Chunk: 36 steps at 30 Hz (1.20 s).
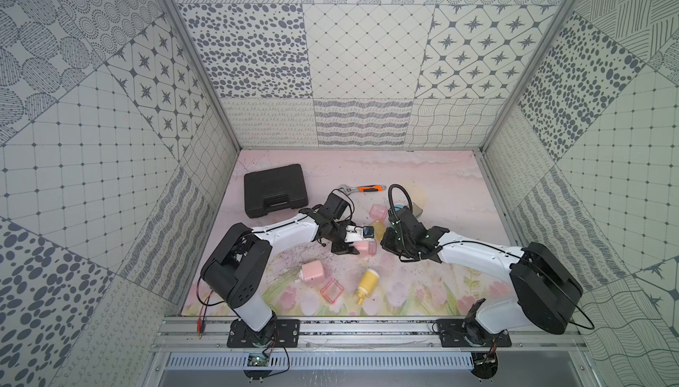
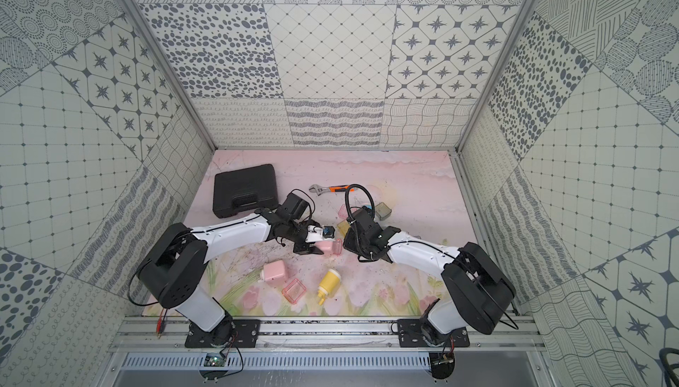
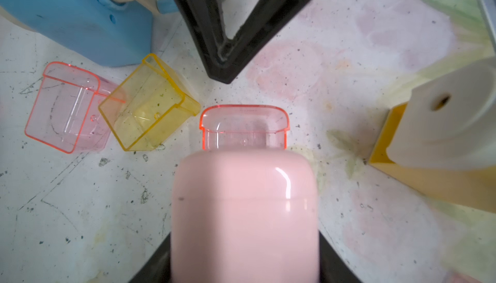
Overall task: Put the tray back into the pencil sharpener
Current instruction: Close the container of the pencil sharpener, then place the pencil sharpener at the center of the board.
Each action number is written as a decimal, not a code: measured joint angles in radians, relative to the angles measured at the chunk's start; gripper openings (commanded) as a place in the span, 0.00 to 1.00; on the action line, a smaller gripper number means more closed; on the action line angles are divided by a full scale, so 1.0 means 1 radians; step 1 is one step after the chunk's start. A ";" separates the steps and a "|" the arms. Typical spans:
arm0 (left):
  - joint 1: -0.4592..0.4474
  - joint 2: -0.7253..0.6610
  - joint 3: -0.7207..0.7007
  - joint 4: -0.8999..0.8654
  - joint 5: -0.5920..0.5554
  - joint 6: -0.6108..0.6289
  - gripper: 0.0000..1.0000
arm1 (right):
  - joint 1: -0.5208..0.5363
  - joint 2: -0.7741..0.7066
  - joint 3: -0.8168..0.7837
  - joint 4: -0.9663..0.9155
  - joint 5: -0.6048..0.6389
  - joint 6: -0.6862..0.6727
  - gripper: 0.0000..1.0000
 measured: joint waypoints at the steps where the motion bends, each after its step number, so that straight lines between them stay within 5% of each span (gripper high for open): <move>1: 0.000 -0.002 -0.002 0.005 0.000 -0.001 0.22 | 0.000 0.018 0.005 -0.004 -0.006 0.000 0.20; 14: 0.000 -0.030 -0.011 0.025 -0.011 -0.027 0.19 | 0.009 0.121 0.010 0.144 -0.168 0.005 0.20; 19: 0.000 -0.034 -0.007 0.021 -0.035 -0.041 0.14 | 0.009 0.126 0.010 0.154 -0.169 0.008 0.27; 22: 0.000 -0.045 0.001 0.022 -0.041 -0.051 0.00 | 0.010 0.096 0.010 0.122 -0.135 0.014 0.32; 36: 0.004 -0.144 0.066 0.052 -0.208 -0.352 0.00 | -0.024 -0.185 0.094 -0.209 0.134 -0.046 0.36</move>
